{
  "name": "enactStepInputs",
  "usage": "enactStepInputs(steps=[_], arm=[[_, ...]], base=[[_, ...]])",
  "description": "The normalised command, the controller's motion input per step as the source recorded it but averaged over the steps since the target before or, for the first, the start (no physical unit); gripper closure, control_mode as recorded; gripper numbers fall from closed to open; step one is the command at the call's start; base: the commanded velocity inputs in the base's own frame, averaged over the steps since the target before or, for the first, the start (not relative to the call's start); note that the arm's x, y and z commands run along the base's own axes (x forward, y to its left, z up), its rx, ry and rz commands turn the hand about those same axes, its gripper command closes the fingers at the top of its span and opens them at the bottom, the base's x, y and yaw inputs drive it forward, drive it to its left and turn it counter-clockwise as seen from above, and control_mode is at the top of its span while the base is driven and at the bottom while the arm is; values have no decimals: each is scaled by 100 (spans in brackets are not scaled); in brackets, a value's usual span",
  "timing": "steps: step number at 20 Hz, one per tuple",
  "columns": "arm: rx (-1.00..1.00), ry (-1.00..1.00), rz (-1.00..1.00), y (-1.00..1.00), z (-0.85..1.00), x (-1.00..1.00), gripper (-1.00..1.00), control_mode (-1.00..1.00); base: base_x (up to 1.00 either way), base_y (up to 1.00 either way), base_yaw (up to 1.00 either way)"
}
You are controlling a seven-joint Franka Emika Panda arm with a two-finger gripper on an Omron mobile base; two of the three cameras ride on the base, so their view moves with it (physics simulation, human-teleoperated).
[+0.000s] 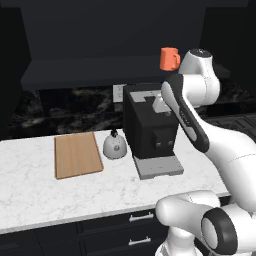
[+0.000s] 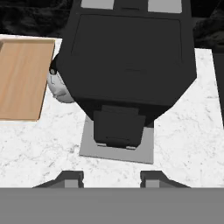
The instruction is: Pick the kettle from the counter and place it on the tray. Then pick the mug from the cabinet and place it on the tray. Then close the cabinet doors.
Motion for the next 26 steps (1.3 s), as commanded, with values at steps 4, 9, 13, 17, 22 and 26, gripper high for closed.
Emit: enactStepInputs(steps=[4,9,13,17,22,26], arm=[[3,2,0,1,-5,-19,-100,-100],[0,-6,-5,42,-18,-53,-100,-100],[18,9,-25,85,-40,-22,-100,-100],[39,16,-13,74,-47,-5,-100,-100],[7,-9,-14,85,-19,-6,-100,-100],[-9,-17,-12,90,-2,-3,-100,-100]], base=[[0,0,0],[0,0,0],[0,0,0],[0,0,0],[0,0,0],[0,0,0]])
